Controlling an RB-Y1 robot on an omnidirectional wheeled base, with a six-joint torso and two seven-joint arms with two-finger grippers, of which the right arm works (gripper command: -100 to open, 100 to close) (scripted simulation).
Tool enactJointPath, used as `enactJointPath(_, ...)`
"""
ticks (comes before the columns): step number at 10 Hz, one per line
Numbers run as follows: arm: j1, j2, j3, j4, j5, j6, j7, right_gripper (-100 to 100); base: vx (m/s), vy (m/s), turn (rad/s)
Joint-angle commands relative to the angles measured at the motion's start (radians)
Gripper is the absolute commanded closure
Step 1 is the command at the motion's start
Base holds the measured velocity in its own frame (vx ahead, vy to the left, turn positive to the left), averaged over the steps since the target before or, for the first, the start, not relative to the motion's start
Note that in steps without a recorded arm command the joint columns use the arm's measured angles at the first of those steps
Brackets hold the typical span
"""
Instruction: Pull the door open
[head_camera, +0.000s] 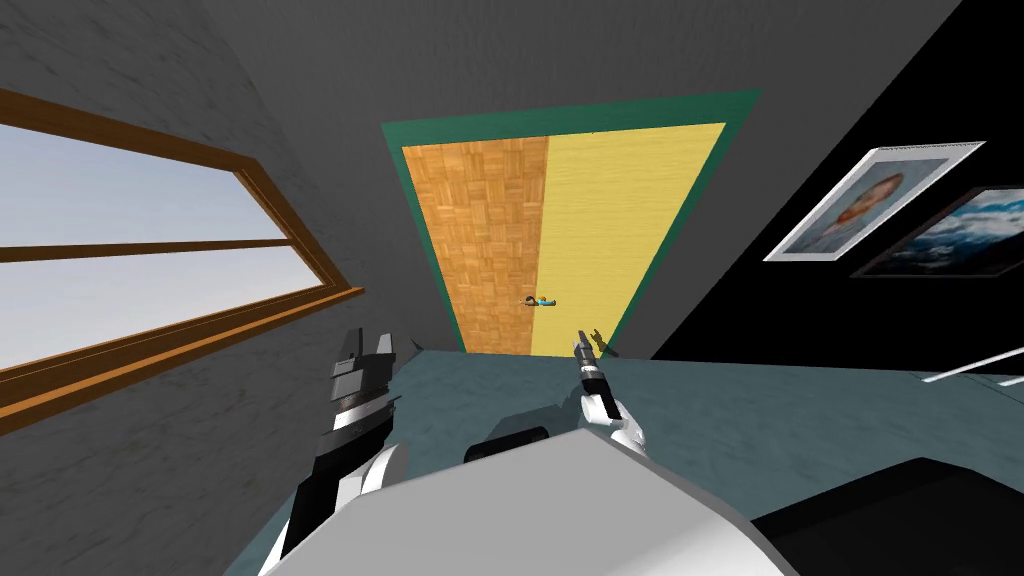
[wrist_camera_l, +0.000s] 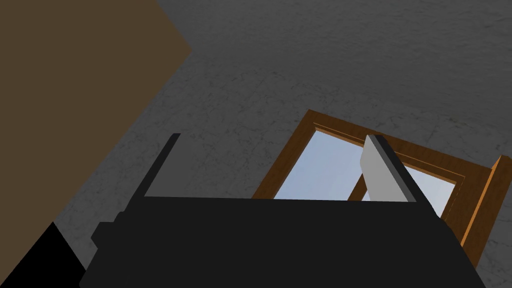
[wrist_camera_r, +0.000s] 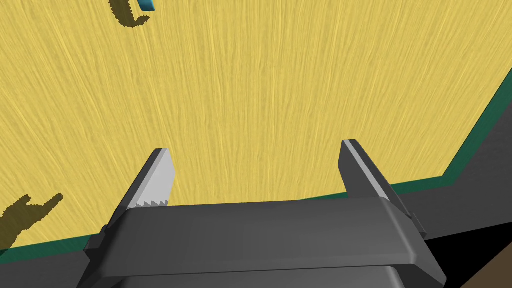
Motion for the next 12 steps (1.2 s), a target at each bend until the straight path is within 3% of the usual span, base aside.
enactJointPath(1, -0.022, -0.005, -0.012, 0.050, -0.011, -0.017, 0.001, -100, 0.111, -0.024, 0.188)
enactJointPath(12, -0.122, -0.041, -0.071, 0.331, -0.069, -0.093, 0.001, -100, 0.074, -0.033, 0.128)
